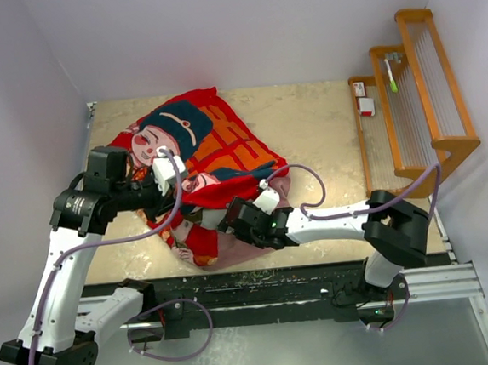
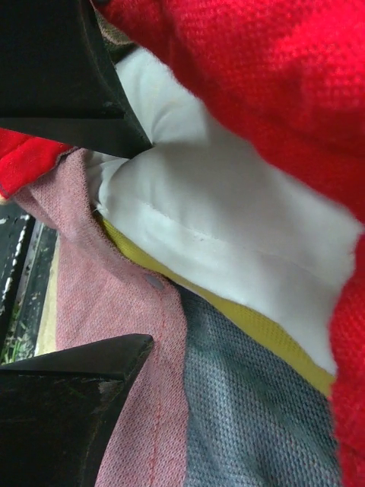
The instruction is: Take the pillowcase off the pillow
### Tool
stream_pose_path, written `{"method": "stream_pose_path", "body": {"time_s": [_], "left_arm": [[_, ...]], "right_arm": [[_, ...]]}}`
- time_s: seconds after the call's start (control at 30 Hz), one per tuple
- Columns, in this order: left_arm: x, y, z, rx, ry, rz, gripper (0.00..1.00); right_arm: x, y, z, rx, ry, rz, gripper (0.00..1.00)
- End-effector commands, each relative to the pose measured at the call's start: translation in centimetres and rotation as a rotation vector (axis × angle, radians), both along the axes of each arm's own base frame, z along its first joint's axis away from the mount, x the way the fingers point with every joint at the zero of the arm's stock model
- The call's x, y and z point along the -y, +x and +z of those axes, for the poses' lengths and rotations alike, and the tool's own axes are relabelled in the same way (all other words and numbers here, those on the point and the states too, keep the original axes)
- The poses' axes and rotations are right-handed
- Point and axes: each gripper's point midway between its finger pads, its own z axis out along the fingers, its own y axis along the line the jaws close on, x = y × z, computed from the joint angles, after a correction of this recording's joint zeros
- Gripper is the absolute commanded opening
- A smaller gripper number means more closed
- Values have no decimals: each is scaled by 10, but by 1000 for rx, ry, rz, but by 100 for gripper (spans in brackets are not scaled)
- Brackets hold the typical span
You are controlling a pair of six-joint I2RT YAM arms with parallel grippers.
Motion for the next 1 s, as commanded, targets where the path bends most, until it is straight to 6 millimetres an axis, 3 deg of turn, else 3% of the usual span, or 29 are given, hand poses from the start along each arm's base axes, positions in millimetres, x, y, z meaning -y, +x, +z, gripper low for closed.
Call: {"method": "stream_pose_path", "body": {"time_s": [0.0,0.2,0.33,0.63,0.8,0.97], "left_arm": [[1,-6,19,66,-29,-20,0],[0,-14,19,64,-29,-35,0],[-1,-15,15,66,-21,-43,0],[0,-13,17,73,-22,-45,0],[-2,-9,17,88,-2,-45,0],[-4,-6,15,98,17,-54,0]], "right_arm": [[4,25,6,37,72,-104,97],[12,58,18,103,204,-86,98],[13,65,35,143,183,-34,98],[25,78,22,125,118,-39,97],[15,98,14,159,47,3,97],[-6,122,22,233,-5,58,96]]}}
